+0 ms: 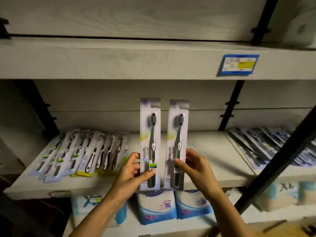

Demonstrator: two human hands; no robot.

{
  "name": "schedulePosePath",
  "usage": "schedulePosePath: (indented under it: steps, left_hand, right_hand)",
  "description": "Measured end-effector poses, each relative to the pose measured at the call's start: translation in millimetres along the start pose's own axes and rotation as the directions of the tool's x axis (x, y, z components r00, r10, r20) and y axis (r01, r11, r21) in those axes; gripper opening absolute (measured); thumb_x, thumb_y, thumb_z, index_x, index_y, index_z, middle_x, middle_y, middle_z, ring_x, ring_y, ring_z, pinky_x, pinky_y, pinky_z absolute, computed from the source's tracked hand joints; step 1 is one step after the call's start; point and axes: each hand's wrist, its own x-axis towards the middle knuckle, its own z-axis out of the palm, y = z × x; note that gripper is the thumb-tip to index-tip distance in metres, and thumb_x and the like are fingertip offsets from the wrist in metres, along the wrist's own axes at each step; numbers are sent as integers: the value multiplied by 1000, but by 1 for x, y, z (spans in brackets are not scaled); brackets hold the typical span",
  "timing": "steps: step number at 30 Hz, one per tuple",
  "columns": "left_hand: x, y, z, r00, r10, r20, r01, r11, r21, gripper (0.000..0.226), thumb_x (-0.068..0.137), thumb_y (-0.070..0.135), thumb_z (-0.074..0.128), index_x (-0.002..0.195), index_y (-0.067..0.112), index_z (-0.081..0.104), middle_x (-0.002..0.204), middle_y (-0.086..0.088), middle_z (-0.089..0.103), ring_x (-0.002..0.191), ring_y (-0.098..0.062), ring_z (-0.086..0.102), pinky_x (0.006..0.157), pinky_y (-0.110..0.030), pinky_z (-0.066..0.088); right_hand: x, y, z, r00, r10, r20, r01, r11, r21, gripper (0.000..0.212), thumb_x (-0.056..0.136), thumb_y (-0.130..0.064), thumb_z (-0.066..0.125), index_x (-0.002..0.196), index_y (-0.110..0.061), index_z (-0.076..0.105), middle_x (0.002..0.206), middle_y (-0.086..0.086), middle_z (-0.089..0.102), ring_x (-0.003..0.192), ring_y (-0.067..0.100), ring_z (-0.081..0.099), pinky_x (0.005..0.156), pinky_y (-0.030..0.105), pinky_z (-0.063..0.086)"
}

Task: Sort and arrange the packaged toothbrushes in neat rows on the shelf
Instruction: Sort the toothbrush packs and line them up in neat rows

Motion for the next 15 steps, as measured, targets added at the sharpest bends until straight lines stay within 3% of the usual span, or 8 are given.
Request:
schedulePosePath:
  steps: [6, 15]
  left_hand:
    - [-10, -4, 108, 998, 7, -56, -9, 1000, -30, 44, 66, 10, 73, 104, 11, 52, 95, -11, 73, 87, -21, 70, 69, -24, 55]
    - [-7, 1, 203, 999, -11, 41, 9, 998, 55, 42, 72, 6, 70, 108, 17, 51, 94, -4, 74, 89, -17, 70, 72, -22, 55]
  right_hand:
    - [-29, 1, -107, 999, -24, 41, 26, 999, -47, 34, 78, -27, 63, 110, -15, 59, 108, -3, 70, 100, 13, 67, 86, 34, 56]
    - [-64, 3, -194, 1000, -30, -8, 30, 999, -33, 37, 77, -27, 63, 111, -14, 59, 109, -3, 70, 100, 13, 67, 82, 29, 57]
